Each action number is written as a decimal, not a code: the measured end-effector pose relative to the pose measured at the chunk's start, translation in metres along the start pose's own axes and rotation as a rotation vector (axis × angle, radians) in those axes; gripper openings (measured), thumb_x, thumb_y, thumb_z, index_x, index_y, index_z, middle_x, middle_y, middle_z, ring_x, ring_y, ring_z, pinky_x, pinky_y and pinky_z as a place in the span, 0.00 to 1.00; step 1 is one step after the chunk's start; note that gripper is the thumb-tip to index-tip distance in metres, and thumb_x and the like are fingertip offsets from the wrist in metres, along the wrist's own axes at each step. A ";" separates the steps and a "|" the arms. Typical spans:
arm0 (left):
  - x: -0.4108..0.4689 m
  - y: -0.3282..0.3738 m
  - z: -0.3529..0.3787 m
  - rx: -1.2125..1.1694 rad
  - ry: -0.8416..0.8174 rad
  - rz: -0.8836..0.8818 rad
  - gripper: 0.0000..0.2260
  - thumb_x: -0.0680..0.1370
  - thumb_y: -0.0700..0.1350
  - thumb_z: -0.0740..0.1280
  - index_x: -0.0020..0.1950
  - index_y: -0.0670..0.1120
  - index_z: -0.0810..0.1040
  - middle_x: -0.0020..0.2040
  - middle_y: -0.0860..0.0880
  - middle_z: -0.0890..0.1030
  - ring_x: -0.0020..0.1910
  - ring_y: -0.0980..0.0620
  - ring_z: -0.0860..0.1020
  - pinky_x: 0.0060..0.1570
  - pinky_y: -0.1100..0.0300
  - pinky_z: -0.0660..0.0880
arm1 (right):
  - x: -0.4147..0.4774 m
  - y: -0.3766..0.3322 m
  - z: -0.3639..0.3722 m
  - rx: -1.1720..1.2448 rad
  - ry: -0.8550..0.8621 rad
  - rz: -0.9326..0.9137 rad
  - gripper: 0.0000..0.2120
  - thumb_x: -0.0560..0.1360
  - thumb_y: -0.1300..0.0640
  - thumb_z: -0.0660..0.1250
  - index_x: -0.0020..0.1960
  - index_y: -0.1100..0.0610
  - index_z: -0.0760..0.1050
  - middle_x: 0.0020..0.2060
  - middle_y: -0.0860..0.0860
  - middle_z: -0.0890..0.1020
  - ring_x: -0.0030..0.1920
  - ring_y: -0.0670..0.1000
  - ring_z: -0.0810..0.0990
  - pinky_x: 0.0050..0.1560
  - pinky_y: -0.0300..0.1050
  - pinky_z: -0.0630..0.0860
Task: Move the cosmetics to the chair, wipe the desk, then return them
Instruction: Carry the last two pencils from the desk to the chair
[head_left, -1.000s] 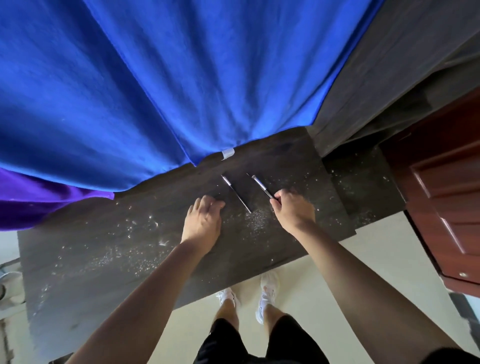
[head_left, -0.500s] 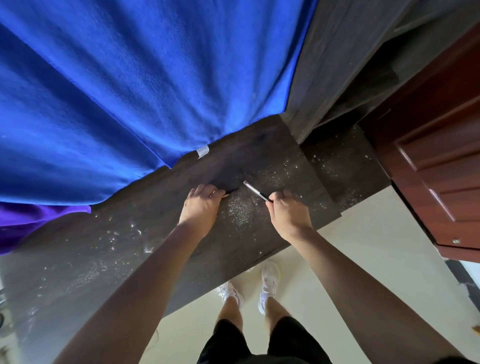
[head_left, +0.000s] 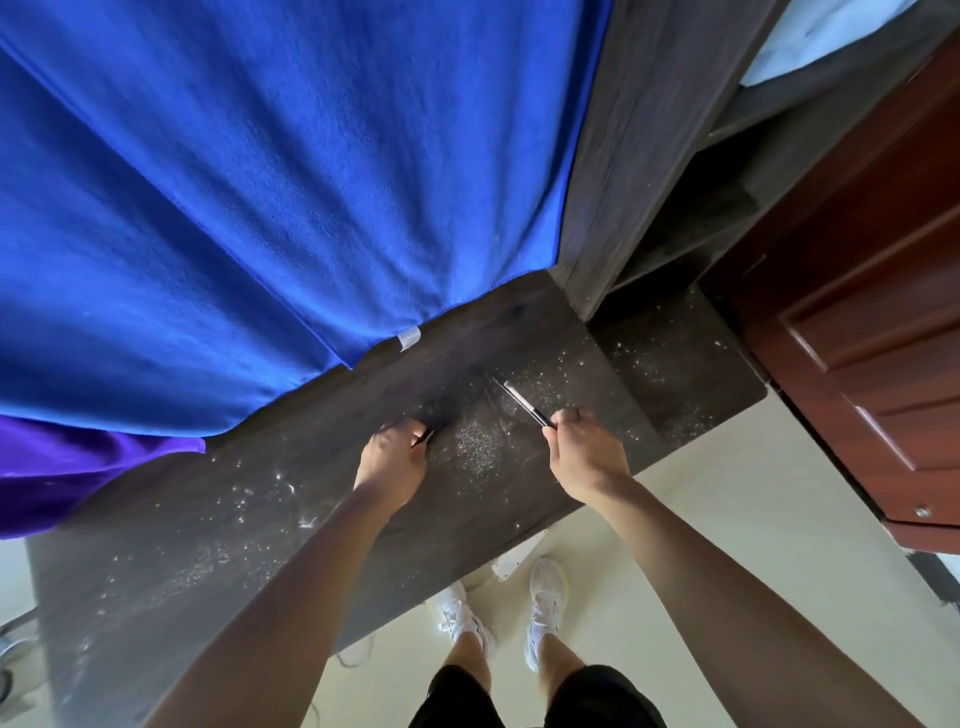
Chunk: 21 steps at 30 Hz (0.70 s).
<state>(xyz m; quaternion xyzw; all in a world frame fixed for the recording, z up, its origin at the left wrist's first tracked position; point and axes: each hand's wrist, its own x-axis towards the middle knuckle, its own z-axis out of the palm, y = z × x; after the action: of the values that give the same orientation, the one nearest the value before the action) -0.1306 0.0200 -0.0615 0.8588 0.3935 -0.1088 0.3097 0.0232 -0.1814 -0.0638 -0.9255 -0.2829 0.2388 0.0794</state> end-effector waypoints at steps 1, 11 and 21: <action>-0.003 0.004 -0.006 -0.046 0.023 -0.010 0.11 0.79 0.39 0.65 0.60 0.44 0.80 0.55 0.44 0.83 0.55 0.43 0.80 0.54 0.54 0.75 | -0.002 0.000 -0.009 0.051 0.015 0.017 0.14 0.84 0.50 0.57 0.63 0.57 0.73 0.59 0.55 0.77 0.57 0.57 0.80 0.53 0.51 0.76; -0.029 0.100 -0.115 -0.655 0.224 0.152 0.04 0.78 0.42 0.68 0.46 0.50 0.81 0.31 0.52 0.80 0.29 0.53 0.75 0.35 0.59 0.72 | -0.039 -0.020 -0.124 0.637 0.323 -0.007 0.09 0.82 0.47 0.63 0.52 0.52 0.77 0.35 0.45 0.79 0.37 0.42 0.79 0.38 0.34 0.69; -0.085 0.197 -0.070 -1.036 -0.422 0.384 0.06 0.79 0.34 0.67 0.49 0.42 0.82 0.34 0.44 0.79 0.31 0.48 0.76 0.34 0.58 0.76 | -0.184 0.035 -0.119 0.851 0.734 0.352 0.07 0.81 0.50 0.67 0.45 0.51 0.77 0.33 0.46 0.77 0.33 0.43 0.74 0.40 0.39 0.71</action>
<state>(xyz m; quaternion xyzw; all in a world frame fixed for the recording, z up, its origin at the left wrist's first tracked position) -0.0451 -0.0869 0.1176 0.6111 0.1628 -0.0130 0.7746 -0.0350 -0.3153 0.1027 -0.8675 0.0417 0.0049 0.4957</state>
